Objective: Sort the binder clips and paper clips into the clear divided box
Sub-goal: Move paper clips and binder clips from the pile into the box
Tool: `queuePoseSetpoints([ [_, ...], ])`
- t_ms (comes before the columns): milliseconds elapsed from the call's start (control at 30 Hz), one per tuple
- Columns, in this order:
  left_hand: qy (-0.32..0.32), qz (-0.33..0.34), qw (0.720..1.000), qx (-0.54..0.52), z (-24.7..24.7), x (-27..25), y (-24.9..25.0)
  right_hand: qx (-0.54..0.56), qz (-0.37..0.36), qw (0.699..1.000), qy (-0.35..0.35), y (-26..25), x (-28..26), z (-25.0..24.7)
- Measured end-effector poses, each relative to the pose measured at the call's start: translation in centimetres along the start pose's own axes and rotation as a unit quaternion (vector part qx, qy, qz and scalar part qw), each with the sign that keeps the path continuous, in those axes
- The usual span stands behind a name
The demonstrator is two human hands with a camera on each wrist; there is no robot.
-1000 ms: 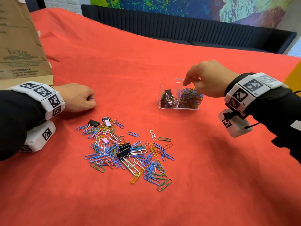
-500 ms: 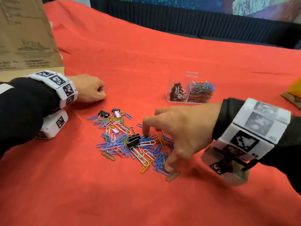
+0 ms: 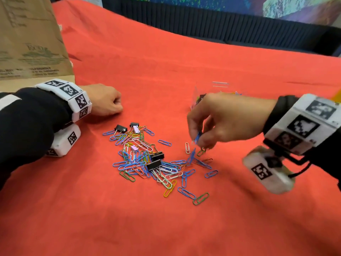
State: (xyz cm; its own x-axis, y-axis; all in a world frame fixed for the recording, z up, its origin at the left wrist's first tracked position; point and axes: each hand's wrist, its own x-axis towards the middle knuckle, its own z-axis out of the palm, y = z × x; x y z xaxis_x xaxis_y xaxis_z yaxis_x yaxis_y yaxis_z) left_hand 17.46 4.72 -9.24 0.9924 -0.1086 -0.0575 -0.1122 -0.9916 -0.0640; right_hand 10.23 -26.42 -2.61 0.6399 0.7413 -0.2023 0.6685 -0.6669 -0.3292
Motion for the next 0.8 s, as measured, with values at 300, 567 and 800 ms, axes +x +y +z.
queuePoseSetpoints([
  [300, -0.004, 0.005, 1.0, 0.015, 0.0, 0.1, 0.0, -0.087, 0.146, 0.964, 0.206, 6.4, -1.2, -9.3],
  [567, -0.006, -0.001, 1.0, 0.007, -0.2, -0.2, 0.2, -0.189, 0.231, 0.929, 0.22, 11.6, 1.6, -7.0],
  [800, -0.004, 0.002, 1.0, 0.002, -0.1, 0.0, -0.2, -0.152, 0.185, 0.936, 0.257, 10.7, 1.1, -7.3],
])
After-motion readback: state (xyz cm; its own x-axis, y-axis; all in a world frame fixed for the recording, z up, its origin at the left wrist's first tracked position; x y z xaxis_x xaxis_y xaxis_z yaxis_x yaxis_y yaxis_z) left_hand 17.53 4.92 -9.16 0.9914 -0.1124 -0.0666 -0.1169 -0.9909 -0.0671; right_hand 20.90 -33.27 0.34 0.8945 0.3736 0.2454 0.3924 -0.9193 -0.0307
